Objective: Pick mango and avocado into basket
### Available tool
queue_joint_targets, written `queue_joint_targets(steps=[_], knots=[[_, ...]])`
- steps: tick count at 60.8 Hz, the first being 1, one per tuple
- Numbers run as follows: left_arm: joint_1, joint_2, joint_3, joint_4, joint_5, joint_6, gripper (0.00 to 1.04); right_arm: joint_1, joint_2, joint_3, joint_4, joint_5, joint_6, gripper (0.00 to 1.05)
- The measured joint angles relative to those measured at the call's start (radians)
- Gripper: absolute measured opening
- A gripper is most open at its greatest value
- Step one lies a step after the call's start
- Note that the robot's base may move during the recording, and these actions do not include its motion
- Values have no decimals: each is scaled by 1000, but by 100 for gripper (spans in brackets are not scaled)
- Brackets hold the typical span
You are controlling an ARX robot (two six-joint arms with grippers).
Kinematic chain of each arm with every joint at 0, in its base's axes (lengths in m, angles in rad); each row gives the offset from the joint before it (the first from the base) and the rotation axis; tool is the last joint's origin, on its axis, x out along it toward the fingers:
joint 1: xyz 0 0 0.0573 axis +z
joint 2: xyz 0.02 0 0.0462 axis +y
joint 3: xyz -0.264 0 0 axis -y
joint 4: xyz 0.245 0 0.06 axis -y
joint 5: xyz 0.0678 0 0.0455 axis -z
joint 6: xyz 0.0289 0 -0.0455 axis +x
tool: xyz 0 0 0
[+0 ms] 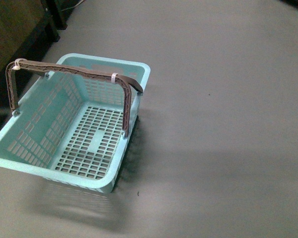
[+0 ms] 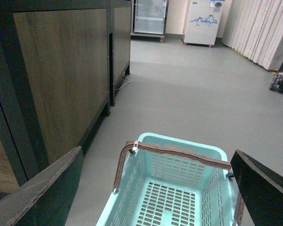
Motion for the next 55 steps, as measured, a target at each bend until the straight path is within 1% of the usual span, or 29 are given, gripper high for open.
queue_joint_targets(steps=[29,30,31,33,35,37,41,45,50,52,55], knots=[[-1,3,2,-6,-5,-3,96,0,0,0,0,0,0,96],[-7,23,19,-56,-27,-33,96,0,0,0,0,0,0,96],[-9,29,25,-72,-34,-33,96,0,0,0,0,0,0,96],[-27,101,71,-180,-66,-94,96,0,0,0,0,0,0,96],[-37,161,98,-226,-76,-143,96,0,0,0,0,0,0,96],[-47,212,111,-230,-76,-184,96,0,0,0,0,0,0,96],[-67,309,138,-189,-68,-269,96,0,0,0,0,0,0,96],[-64,383,174,-127,-41,-318,96,0,0,0,0,0,0,96],[-23,515,237,-30,22,-405,96,0,0,0,0,0,0,96],[2,605,267,40,60,-454,96,0,0,0,0,0,0,96],[18,695,293,107,78,-497,96,0,0,0,0,0,0,96]])
